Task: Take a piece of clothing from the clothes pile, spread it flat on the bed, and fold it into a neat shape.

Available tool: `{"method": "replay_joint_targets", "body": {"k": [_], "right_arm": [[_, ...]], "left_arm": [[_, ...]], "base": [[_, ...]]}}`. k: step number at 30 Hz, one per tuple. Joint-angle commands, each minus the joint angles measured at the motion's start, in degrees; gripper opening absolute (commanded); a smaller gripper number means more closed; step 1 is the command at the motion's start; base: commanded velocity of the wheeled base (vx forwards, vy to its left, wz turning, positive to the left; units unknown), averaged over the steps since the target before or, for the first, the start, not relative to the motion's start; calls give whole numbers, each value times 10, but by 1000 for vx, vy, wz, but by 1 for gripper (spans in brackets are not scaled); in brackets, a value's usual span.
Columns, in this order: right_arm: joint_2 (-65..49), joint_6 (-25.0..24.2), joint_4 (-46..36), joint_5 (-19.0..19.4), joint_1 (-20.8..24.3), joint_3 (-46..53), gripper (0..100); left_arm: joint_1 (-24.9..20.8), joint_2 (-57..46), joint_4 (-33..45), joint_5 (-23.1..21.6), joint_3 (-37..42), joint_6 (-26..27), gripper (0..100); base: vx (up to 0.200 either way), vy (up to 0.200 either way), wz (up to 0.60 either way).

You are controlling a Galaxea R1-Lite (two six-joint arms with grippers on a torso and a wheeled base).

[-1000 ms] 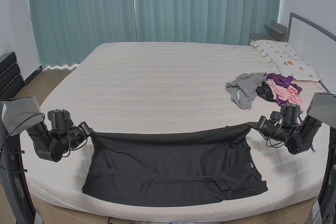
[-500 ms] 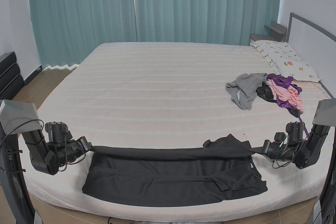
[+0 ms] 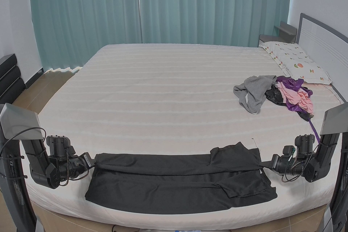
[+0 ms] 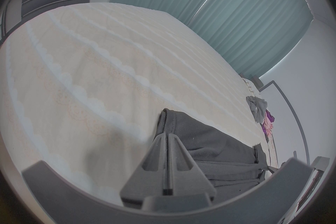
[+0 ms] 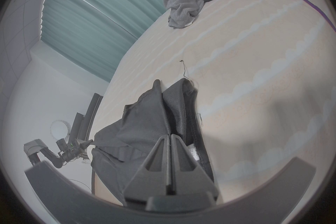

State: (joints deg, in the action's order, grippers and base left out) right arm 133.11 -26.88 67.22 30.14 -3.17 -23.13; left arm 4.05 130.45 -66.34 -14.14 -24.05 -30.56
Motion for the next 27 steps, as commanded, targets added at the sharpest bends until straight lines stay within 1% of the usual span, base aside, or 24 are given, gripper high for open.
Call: {"method": "replay_joint_targets", "body": {"k": [1,8,9,10,11,15,20,24,27], "right_arm": [[3,8,3,1,0,12,0],[1,10,4,1,0,14,0],[2,11,4,1,1,14,100],[3,11,4,0,1,15,100],[4,11,4,0,2,16,100],[-5,10,5,1,0,15,100],[-35,-5,5,4,-10,7,100],[-44,-33,3,3,-11,-12,100],[-41,-53,-4,0,-10,-32,100]], "left_arm": [[0,4,0,0,6,0,0],[0,4,1,0,7,-1,0],[0,4,2,-1,7,-1,0],[0,4,2,-1,8,-1,0],[-1,4,2,-1,8,-1,100],[0,0,1,-1,10,-2,100],[4,-18,1,-1,8,-7,100],[8,-27,1,-2,-4,-9,100],[7,-25,10,-2,-31,-18,100]], "base": [[0,0,0],[0,0,0],[0,0,0],[0,0,0],[0,0,0],[0,0,0],[0,0,0],[0,0,0],[0,0,0]]}}
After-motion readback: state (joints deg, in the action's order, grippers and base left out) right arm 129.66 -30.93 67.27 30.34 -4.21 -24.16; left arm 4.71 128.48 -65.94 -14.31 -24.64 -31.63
